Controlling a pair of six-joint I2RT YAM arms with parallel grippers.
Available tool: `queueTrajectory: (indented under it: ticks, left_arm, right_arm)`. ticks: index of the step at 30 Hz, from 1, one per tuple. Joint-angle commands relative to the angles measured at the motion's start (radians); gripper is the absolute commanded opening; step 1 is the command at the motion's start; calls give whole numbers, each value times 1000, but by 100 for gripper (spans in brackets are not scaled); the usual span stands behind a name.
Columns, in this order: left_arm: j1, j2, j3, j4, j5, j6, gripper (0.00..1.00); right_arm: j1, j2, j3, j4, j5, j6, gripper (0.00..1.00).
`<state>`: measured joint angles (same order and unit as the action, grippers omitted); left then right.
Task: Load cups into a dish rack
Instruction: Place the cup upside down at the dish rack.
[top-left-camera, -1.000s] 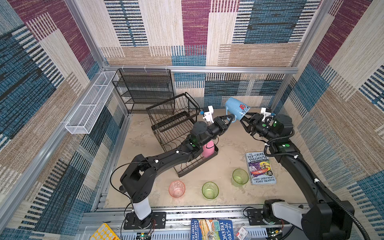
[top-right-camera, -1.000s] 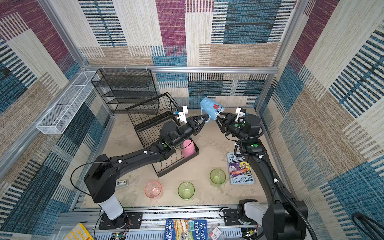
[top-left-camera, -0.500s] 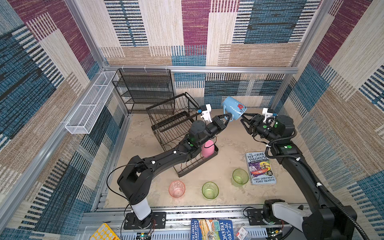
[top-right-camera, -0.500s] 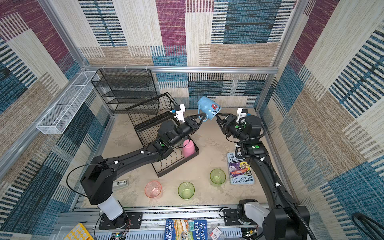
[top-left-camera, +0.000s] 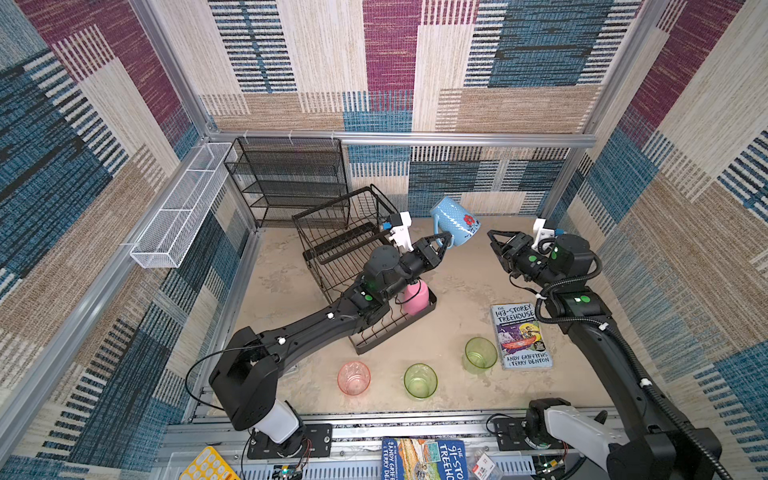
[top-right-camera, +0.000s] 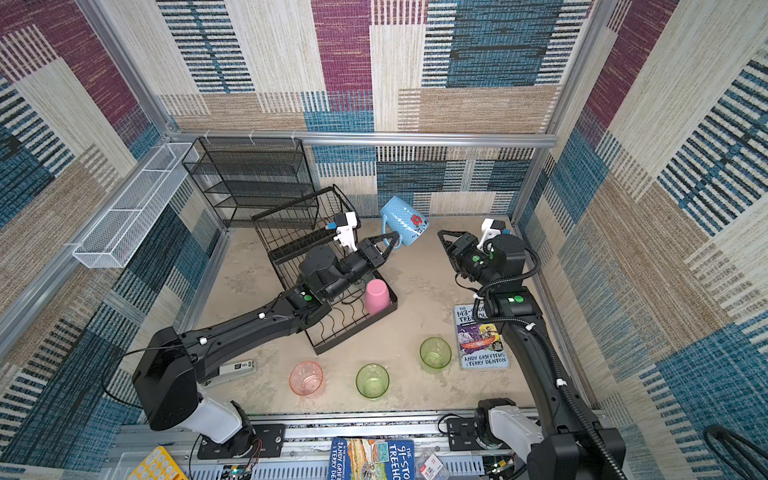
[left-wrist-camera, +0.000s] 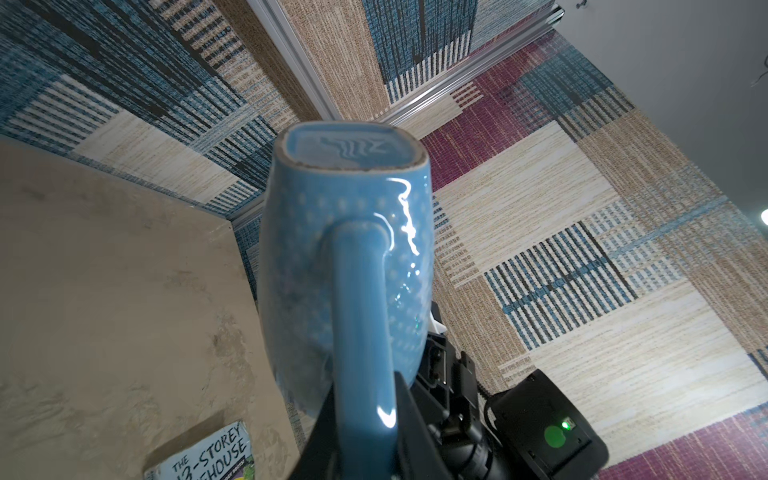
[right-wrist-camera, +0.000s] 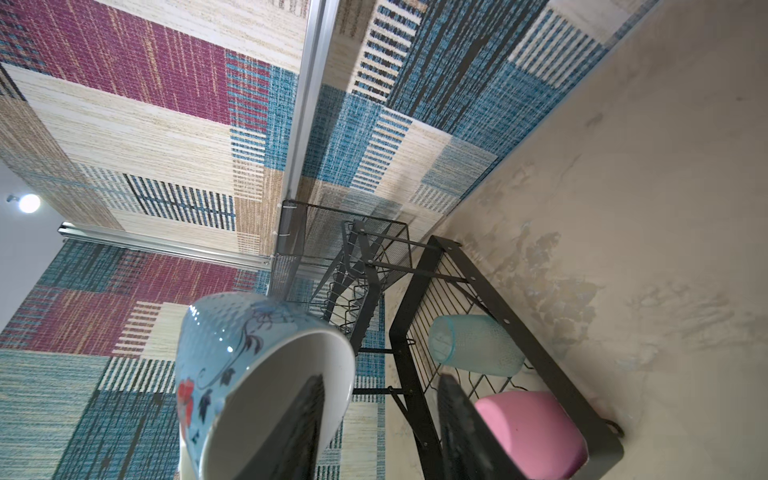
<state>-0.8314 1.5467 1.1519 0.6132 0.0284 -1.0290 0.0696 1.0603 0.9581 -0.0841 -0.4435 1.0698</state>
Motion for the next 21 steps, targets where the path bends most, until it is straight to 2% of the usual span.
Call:
queueTrajectory:
  ticks: [1, 9, 21]
  left_arm:
    - [2, -43, -41, 28, -45, 80, 3]
    - [2, -145, -149, 10, -101, 128, 3]
    - [2, -324, -294, -139, -196, 198, 3]
  right_arm:
    - [1, -12, 8, -15, 55, -58, 48]
    - [0, -13, 5, -18, 68, -76, 48]
    - [1, -12, 11, -29, 83, -141, 48]
